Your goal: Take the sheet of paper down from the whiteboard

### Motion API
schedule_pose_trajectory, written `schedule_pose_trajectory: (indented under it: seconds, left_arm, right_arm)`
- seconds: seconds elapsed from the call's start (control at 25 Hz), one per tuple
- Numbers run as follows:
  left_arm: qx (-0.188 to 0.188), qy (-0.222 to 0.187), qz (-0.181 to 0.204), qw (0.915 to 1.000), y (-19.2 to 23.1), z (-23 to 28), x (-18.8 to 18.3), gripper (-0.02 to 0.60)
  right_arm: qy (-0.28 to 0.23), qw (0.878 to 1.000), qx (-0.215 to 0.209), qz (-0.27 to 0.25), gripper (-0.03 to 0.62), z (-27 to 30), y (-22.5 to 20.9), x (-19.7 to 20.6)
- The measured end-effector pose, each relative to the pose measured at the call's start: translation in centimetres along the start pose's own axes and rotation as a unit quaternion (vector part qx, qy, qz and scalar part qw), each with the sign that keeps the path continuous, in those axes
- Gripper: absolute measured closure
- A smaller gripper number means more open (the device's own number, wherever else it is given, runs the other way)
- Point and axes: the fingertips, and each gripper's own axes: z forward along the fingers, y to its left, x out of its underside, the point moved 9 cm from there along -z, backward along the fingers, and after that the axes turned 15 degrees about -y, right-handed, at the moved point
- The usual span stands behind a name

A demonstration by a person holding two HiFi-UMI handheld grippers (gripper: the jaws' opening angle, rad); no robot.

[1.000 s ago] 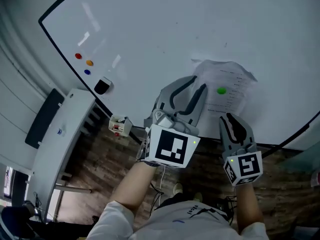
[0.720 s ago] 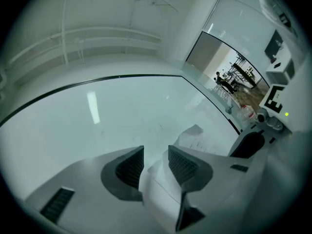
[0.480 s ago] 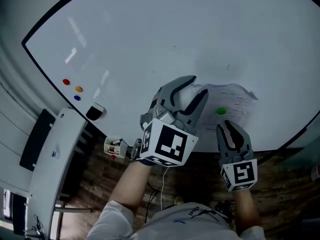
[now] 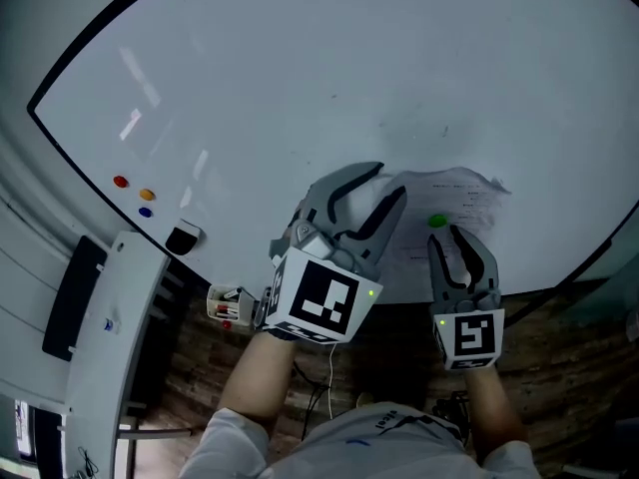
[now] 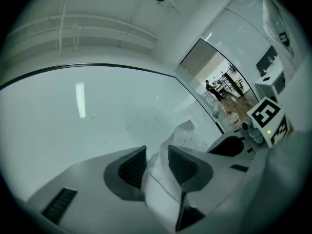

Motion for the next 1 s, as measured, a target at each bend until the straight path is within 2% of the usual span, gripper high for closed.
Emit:
schedule_pose_trajectory:
  seconds: [0.32, 0.48, 0.72, 0.88, 0.96, 1.0]
  left_arm:
    - [0.029, -0.012, -0.044, 0.9985, 0.5, 0.3, 0.4, 0.431]
    - [0.041, -0.022, -0.060, 0.9971, 0.7, -0.1, 0.4, 0.463]
    - [0.033, -0.012, -0.046, 0.9983, 0.4, 0.5, 1.1, 0.465]
    - [0.031, -0.017, -0.051, 0.9981, 0.2, 0.8, 1.2, 0.467]
    - [0.024, -0.016, -0.051, 0.9983, 0.2, 0.8, 1.3, 0.525]
    - [0.021, -0.014, -0.049, 0.9985, 0.1, 0.8, 1.3, 0.533]
  right_arm:
    - [0.006, 1.000, 0.009, 0.013, 0.468, 0.5, 0.5, 0.4]
    - [0.003, 1.000, 0.016, -0.001, 0.468, 1.0, 0.5, 0.8]
    - [0.009, 0.999, 0.028, -0.017, 0.467, 1.4, 0.7, 0.8]
    - [0.014, 0.999, 0.034, -0.027, 0.464, 2.0, 0.8, 1.2]
    - [0.016, 0.999, 0.038, -0.035, 0.464, 2.1, 0.9, 1.3]
    - [0.017, 0.998, 0.041, -0.040, 0.464, 2.1, 0.9, 1.3]
